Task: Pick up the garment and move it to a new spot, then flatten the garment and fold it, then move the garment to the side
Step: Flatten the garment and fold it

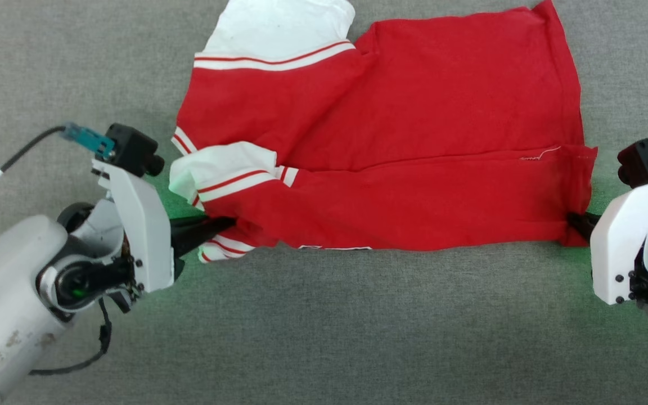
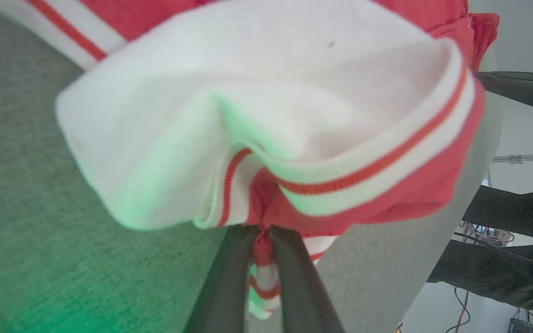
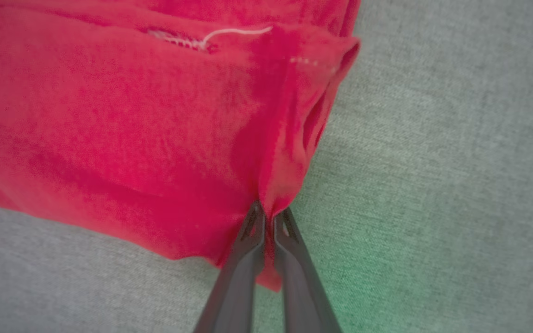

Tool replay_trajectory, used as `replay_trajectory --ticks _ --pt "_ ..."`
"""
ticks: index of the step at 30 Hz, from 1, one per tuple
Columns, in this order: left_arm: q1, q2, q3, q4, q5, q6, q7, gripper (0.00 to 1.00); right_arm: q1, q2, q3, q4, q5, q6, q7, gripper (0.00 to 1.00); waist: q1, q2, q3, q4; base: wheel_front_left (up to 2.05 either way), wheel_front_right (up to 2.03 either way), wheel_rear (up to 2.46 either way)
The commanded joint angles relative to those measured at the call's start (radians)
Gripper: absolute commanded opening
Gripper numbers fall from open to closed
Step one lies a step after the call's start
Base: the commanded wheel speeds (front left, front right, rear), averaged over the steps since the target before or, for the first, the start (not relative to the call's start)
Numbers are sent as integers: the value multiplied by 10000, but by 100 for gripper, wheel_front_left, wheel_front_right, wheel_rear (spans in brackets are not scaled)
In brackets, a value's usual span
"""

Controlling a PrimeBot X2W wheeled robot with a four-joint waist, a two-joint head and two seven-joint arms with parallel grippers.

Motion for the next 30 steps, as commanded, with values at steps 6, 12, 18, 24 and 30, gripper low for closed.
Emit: replay_trajectory --ticks 6,12,18,24,30 --pt "559 348 -239 -523 73 28 -274 0 876 -4 -332 -271 123 -11 -113 0 0 0 -283 61 0 0 0" --pt "1003 1083 -319 -1439 283 26 -838 0 1785 0 -678 -1220 146 -11 -91 0 0 0 -467 160 0 0 0" --pt "1593 1724 -494 -2277 472 24 -1319 0 2926 200 -948 -2264 87 -11 44 0 0 0 -562 228 0 0 0" --pt "2117 2133 -506 -2722 509 46 -1863 0 3758 403 -1053 -2942 22 -11 82 0 0 0 -522 209 0 0 0" --pt "2285 2097 -464 -2737 516 125 -2148 20 3748 546 -1230 -3044 -103 -11 -284 47 0 0 -603 233 0 0 0"
